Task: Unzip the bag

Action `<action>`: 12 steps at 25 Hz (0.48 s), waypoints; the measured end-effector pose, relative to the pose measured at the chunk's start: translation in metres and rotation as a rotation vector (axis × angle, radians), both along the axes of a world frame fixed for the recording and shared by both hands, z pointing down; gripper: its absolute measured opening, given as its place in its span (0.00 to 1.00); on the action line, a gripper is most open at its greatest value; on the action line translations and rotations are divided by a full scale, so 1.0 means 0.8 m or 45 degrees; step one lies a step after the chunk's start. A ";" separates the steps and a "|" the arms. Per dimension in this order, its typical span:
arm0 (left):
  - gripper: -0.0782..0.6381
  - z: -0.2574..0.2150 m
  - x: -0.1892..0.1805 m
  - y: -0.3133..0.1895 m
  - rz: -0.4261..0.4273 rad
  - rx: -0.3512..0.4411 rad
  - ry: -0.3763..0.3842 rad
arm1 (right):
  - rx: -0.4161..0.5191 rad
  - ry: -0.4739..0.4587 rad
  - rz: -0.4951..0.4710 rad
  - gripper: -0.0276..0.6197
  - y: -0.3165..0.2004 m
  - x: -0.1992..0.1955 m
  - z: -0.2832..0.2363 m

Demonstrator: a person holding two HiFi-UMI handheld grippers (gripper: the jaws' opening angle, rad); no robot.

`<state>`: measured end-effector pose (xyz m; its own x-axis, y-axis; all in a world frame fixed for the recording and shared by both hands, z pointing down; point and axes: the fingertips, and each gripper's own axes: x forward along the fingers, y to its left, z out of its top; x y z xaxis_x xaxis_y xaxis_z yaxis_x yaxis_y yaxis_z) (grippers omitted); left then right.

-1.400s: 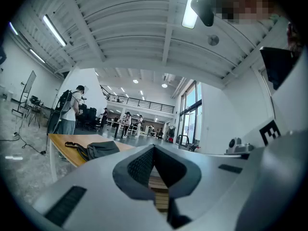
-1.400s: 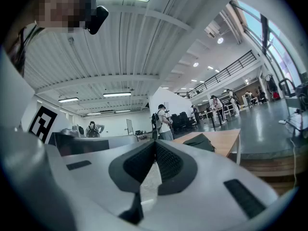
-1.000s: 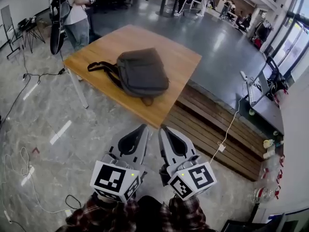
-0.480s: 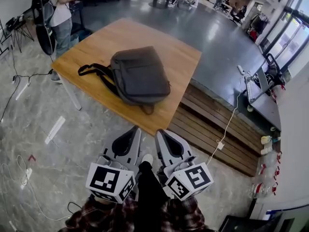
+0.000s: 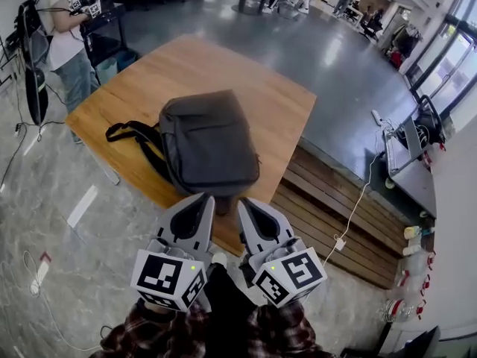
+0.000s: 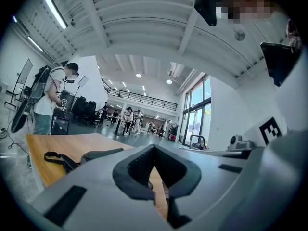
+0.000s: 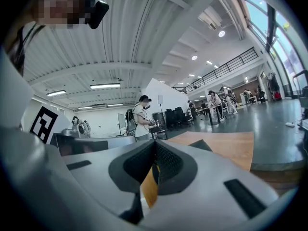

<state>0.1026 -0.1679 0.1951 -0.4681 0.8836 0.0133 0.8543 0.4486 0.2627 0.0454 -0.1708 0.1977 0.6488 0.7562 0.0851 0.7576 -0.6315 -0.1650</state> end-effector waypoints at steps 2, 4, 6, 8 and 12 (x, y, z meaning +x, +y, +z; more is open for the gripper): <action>0.12 -0.008 -0.016 0.038 -0.001 -0.003 -0.001 | -0.002 -0.006 -0.002 0.06 0.038 -0.016 -0.008; 0.12 -0.017 -0.031 0.072 -0.005 -0.014 0.000 | -0.007 -0.010 -0.005 0.06 0.074 -0.032 -0.015; 0.12 -0.023 -0.042 0.104 -0.012 -0.021 0.002 | -0.010 -0.016 -0.014 0.06 0.106 -0.042 -0.020; 0.12 -0.022 -0.048 0.132 -0.022 -0.017 0.008 | -0.009 -0.022 -0.026 0.06 0.133 -0.048 -0.019; 0.12 -0.008 -0.050 0.170 -0.040 0.014 0.027 | 0.020 -0.007 -0.029 0.06 0.168 -0.058 -0.006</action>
